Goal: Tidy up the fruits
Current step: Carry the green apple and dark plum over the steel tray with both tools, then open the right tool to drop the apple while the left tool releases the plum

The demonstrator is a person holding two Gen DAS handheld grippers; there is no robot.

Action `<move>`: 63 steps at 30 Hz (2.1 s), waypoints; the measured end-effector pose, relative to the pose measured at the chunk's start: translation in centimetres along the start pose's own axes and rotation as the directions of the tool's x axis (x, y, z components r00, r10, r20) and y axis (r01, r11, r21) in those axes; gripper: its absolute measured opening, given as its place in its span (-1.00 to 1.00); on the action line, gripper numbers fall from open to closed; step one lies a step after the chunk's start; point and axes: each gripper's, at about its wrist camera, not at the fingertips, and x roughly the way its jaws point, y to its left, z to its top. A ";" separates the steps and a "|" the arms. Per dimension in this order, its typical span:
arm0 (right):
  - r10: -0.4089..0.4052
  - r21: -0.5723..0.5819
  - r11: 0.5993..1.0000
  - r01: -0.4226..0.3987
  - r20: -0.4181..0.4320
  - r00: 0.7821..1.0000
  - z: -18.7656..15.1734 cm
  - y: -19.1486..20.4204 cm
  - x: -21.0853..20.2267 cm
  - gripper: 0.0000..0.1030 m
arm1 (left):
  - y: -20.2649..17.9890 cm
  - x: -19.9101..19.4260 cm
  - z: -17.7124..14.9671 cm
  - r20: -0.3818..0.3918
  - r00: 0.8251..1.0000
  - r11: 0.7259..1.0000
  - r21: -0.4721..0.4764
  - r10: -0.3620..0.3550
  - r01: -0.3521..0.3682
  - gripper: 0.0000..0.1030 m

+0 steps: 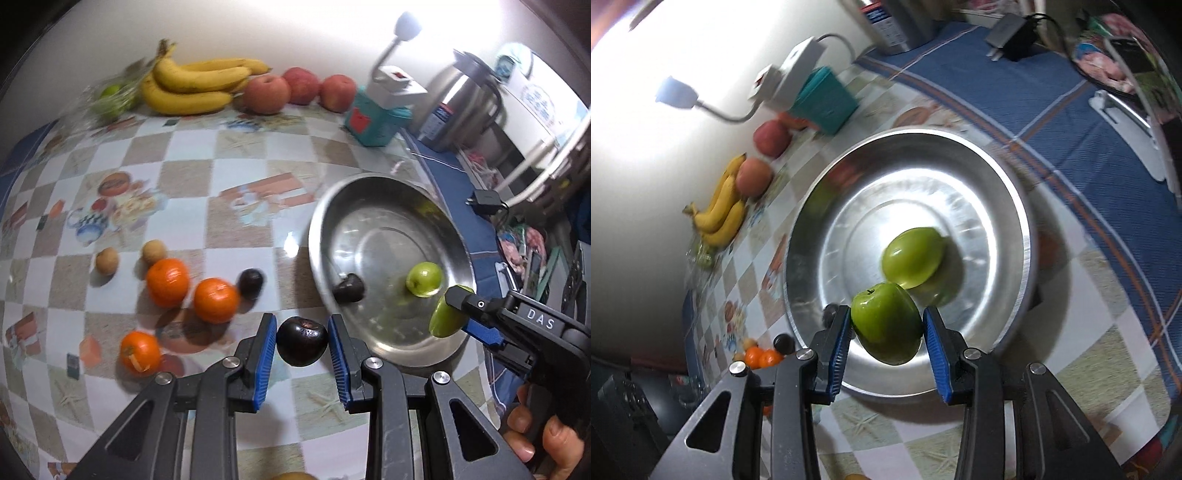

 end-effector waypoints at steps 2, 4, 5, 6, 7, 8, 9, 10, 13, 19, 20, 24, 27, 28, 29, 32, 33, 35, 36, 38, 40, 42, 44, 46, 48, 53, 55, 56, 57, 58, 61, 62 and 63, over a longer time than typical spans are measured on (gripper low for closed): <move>-0.013 0.018 1.000 0.012 0.014 1.000 0.3 -0.8 -0.4 -0.21 | -1.1 0.3 0.1 0.008 1.000 1.000 0.026 -0.016 0.016 -0.40; -0.022 0.030 0.999 0.021 0.026 0.999 0.6 -1.4 -0.7 -0.21 | -2.3 0.7 0.2 0.009 1.000 0.998 0.054 -0.029 0.029 -0.40; -0.031 0.037 0.999 0.029 0.033 0.999 0.8 -1.7 -0.9 -0.21 | -2.7 1.0 0.2 0.008 0.999 0.997 0.064 -0.035 0.034 -0.40; -0.042 0.040 0.998 0.040 0.042 0.998 0.9 -2.0 -1.1 -0.21 | -3.2 1.2 0.2 0.008 0.999 0.996 0.075 -0.040 0.039 -0.40; -0.052 0.038 0.998 0.050 0.051 0.997 1.1 -2.2 -1.2 -0.21 | -3.6 1.5 0.2 0.007 0.999 0.996 0.083 -0.043 0.042 -0.40; -0.055 0.037 0.998 0.053 0.056 0.997 1.0 -2.2 -1.2 -0.21 | -4.1 1.9 0.3 0.007 0.999 0.995 0.091 -0.046 0.045 -0.40; -0.054 0.036 0.998 0.052 0.059 0.997 1.2 -2.3 -1.1 -0.21 | -4.5 2.1 0.3 0.009 0.999 0.994 0.097 -0.044 0.043 -0.40; -0.052 0.038 0.998 0.049 0.059 0.997 1.3 -2.4 -1.0 -0.21 | -4.9 2.5 0.3 0.014 0.999 0.994 0.106 -0.037 0.036 -0.40; -0.061 0.040 0.997 0.059 0.062 0.996 1.5 -2.6 -0.8 -0.21 | -6.1 3.3 0.1 0.016 1.000 0.989 0.148 -0.013 0.010 -0.40; -0.076 0.025 0.997 0.075 0.073 0.994 1.7 -2.8 -0.6 -0.21 | -7.0 4.7 -0.3 0.002 1.000 0.985 0.172 -0.013 0.012 -0.40; -0.076 0.026 0.997 0.075 0.071 0.995 1.8 -2.9 -0.6 -0.21 | -7.1 4.9 -0.3 0.002 1.000 0.984 0.176 -0.013 0.013 -0.40; -0.086 0.028 0.996 0.084 0.065 0.994 1.9 -3.1 -0.1 -0.21 | -7.6 5.5 -0.5 0.006 1.000 0.981 0.195 0.002 -0.003 -0.40; -0.086 0.028 0.996 0.084 0.065 0.994 2.0 -3.1 0.1 -0.21 | -7.7 6.0 -0.6 0.001 1.000 0.981 0.194 -0.002 0.002 -0.40; -0.083 0.026 0.996 0.082 0.068 0.994 2.0 -3.1 0.0 -0.21 | -7.7 6.2 -0.6 -0.002 1.000 0.981 0.195 0.000 0.000 -0.40; -0.081 0.022 0.997 0.079 0.072 0.994 2.0 -3.0 0.0 -0.21 | -7.7 6.3 -0.7 -0.003 1.000 0.980 0.198 0.000 0.001 -0.40; -0.081 0.012 0.997 0.080 0.076 0.994 2.0 -2.7 0.0 -0.21 | -7.8 6.6 -0.9 -0.011 1.000 0.978 0.208 0.012 -0.009 -0.40; -0.081 0.012 0.997 0.080 0.075 0.994 2.1 -2.7 0.0 -0.21 | -7.8 6.8 -0.9 -0.015 1.000 0.978 0.209 0.012 -0.008 -0.40; -0.080 0.015 0.997 0.080 0.069 0.994 2.1 -2.8 0.2 -0.21 | -7.8 6.9 -0.9 -0.020 1.000 0.978 0.208 0.010 -0.006 -0.40; -0.082 0.015 0.997 0.081 0.067 0.994 2.0 -2.8 0.2 -0.21 | -7.8 6.9 -0.9 -0.021 1.000 0.978 0.207 0.008 -0.004 -0.40; -0.082 0.015 0.997 0.081 0.068 0.994 2.0 -2.8 0.2 -0.21 | -7.8 7.1 -0.9 -0.025 1.000 0.979 0.206 0.009 -0.004 -0.39; -0.082 0.019 0.997 0.081 0.068 0.994 2.0 -2.8 0.2 -0.21 | -7.8 7.2 -1.0 -0.031 0.999 0.979 0.205 0.010 -0.004 -0.39; -0.083 0.022 0.996 0.082 0.065 0.994 2.0 -2.8 0.2 -0.21 | -7.8 7.3 -1.1 -0.037 0.999 0.979 0.202 0.010 -0.002 -0.38; -0.082 0.025 0.996 0.081 0.061 0.995 2.0 -2.9 0.2 -0.21 | -7.8 7.3 -1.1 -0.045 0.999 0.980 0.197 0.006 0.002 -0.37; -0.081 0.026 0.996 0.080 0.061 0.995 2.0 -2.9 0.2 -0.21 | -7.8 7.3 -1.1 -0.049 0.999 0.980 0.199 0.005 0.005 -0.33; -0.081 0.024 0.997 0.079 0.063 0.995 2.0 -2.8 0.1 -0.21 | -7.9 7.3 -1.0 -0.045 0.999 0.979 0.202 0.007 0.002 -0.24; -0.077 0.019 0.997 0.075 0.068 0.995 1.9 -2.7 -0.1 -0.20 | -8.0 6.7 -0.8 -0.035 0.999 0.979 0.202 -0.007 0.014 -0.06; -0.075 0.017 0.997 0.074 0.070 0.995 1.9 -2.7 -0.1 -0.20 | -8.0 6.3 -0.6 -0.025 1.000 0.979 0.203 -0.009 0.014 -0.06; -0.075 0.016 0.997 0.074 0.072 0.995 1.9 -2.7 -0.2 -0.20 | -7.9 6.1 -0.5 -0.020 1.000 0.980 0.199 -0.011 0.015 -0.06; -0.074 0.015 0.997 0.073 0.074 0.995 1.9 -2.6 -0.3 -0.20 | -7.8 5.8 -0.3 -0.016 1.000 0.981 0.192 -0.013 0.016 -0.05; -0.072 0.016 0.997 0.071 0.076 0.994 1.9 -2.6 -0.4 -0.20 | -7.6 5.6 -0.2 -0.013 1.000 0.983 0.184 -0.014 0.016 -0.03; -0.072 0.010 0.997 0.072 0.085 0.994 2.0 -2.6 -0.7 -0.20 | -6.7 5.0 0.4 -0.002 1.000 0.989 0.146 -0.002 0.002 0.09; -0.074 0.007 0.997 0.074 0.088 0.993 2.0 -2.5 -0.8 -0.20 | -6.3 4.8 0.5 0.001 1.000 0.991 0.134 0.004 -0.004 0.10; -0.076 0.005 0.997 0.076 0.090 0.993 2.0 -2.5 -0.9 -0.20 | -5.9 4.6 0.7 0.005 1.000 0.993 0.121 0.010 -0.010 0.11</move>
